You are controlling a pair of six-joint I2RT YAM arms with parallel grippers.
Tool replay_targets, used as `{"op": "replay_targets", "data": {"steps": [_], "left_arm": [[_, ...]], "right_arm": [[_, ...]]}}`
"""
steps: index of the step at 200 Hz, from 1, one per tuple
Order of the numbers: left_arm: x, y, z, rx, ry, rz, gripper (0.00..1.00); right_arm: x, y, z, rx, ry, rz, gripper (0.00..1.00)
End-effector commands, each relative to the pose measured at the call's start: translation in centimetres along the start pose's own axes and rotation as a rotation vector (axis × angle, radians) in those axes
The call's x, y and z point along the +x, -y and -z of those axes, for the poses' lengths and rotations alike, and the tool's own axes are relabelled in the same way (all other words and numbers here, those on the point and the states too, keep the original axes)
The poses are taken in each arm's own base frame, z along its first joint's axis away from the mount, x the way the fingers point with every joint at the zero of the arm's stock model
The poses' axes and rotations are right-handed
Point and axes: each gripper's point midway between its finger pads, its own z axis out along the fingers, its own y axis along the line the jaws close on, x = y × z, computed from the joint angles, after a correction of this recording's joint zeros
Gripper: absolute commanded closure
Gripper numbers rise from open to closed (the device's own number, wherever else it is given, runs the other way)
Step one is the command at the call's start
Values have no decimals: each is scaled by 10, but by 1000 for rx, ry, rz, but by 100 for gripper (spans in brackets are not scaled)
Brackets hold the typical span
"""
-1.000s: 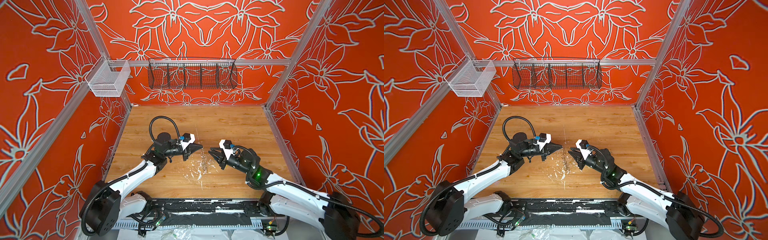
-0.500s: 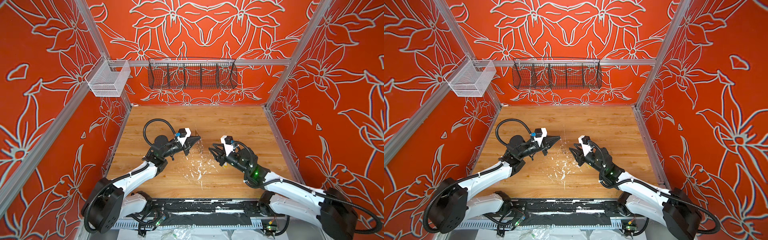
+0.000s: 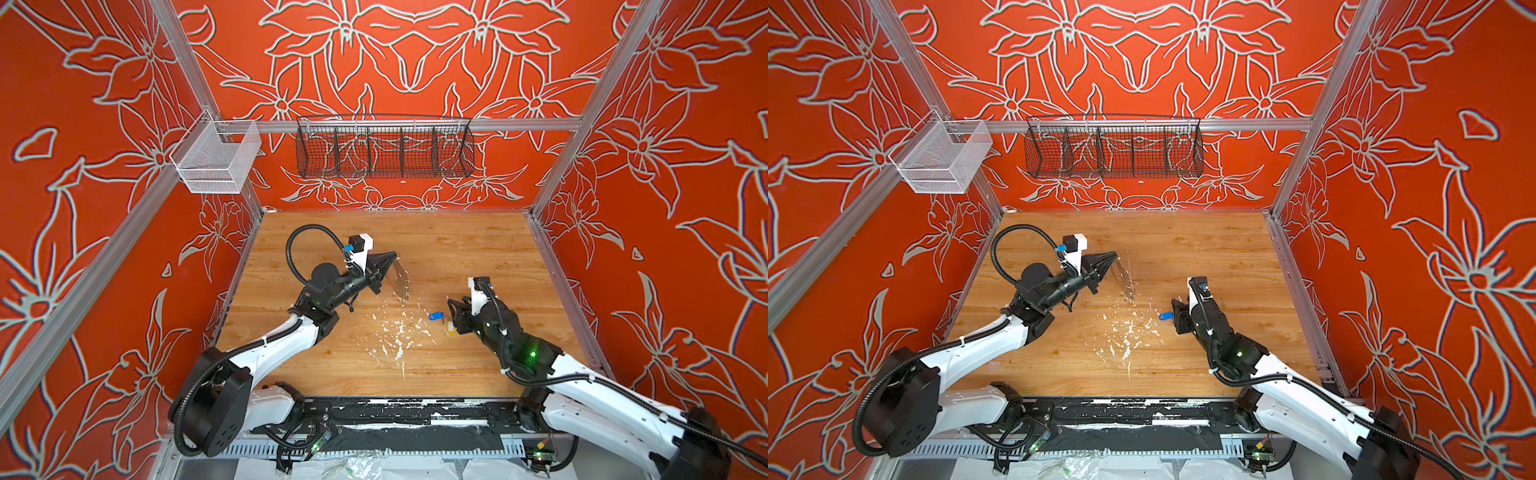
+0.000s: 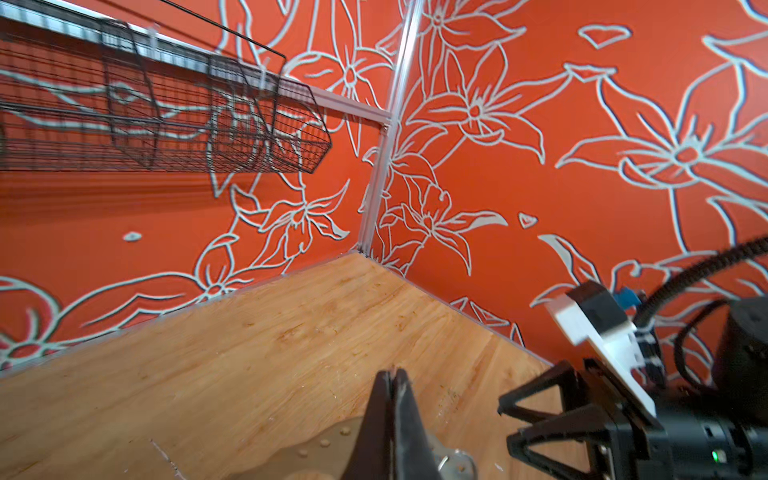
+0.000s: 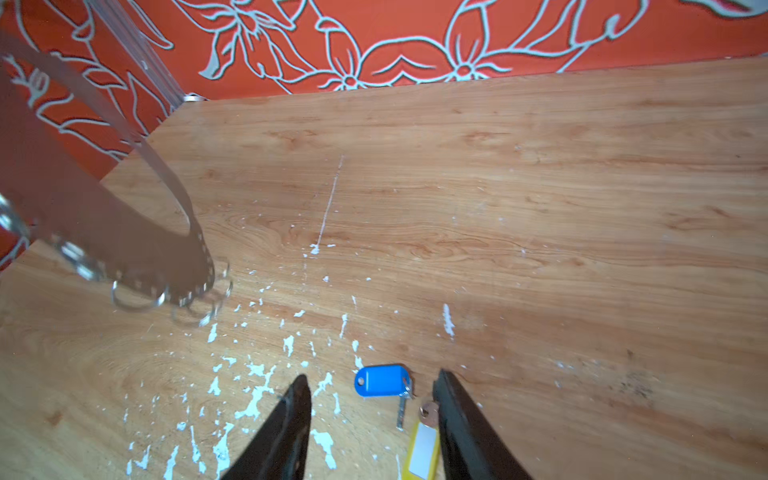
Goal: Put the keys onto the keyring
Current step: 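Release the plate with the right gripper and move it toward the key tags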
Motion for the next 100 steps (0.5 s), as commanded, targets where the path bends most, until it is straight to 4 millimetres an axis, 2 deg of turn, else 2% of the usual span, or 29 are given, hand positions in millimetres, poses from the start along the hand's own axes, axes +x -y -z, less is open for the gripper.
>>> {"op": "replay_targets", "data": {"steps": [1,23,52,69,100], "left_arm": [[-24,10,11,7,89,35,100],[-29,1,4,-62,12,97,100],[-18,-3,-13,-48,-62,152,100],[-15,-12,-15,-88,-58,154,100],[-22,-7,-8,-86,-47,137,100]], "right_arm": [[10,28,8,129,-19,-54,46],[26,43,6,196,-50,-78,45],[47,55,-3,273,-100,-94,45],[52,56,-8,302,-136,-84,48],[53,63,-6,361,-157,-79,51]]}}
